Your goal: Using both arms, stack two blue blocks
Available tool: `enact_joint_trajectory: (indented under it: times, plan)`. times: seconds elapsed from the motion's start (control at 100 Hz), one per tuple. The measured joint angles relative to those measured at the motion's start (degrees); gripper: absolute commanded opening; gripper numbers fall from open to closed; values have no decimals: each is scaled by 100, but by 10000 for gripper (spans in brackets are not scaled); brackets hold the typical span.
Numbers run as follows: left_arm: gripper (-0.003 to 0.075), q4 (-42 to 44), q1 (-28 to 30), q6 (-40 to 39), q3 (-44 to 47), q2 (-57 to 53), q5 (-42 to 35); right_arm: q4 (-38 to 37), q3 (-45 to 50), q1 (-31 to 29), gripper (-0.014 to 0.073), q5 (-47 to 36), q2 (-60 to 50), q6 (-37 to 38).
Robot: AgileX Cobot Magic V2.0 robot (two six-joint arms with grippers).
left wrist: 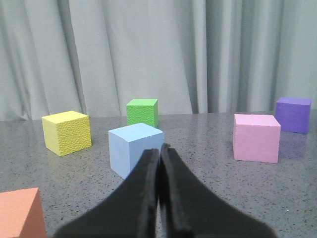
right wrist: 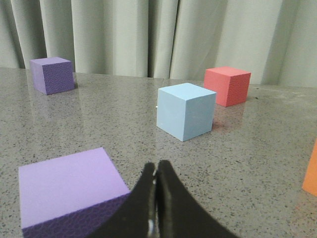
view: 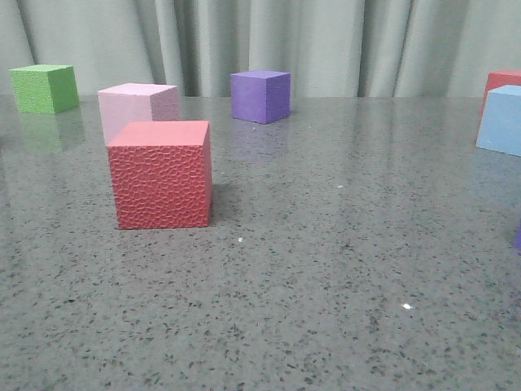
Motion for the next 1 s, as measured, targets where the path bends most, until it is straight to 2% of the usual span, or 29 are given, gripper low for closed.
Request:
enact_joint_trajectory:
  times: [1.0]
  plan:
    - [-19, 0, 0, 0, 0, 0, 10, 0, 0, 0, -123, -212, 0, 0]
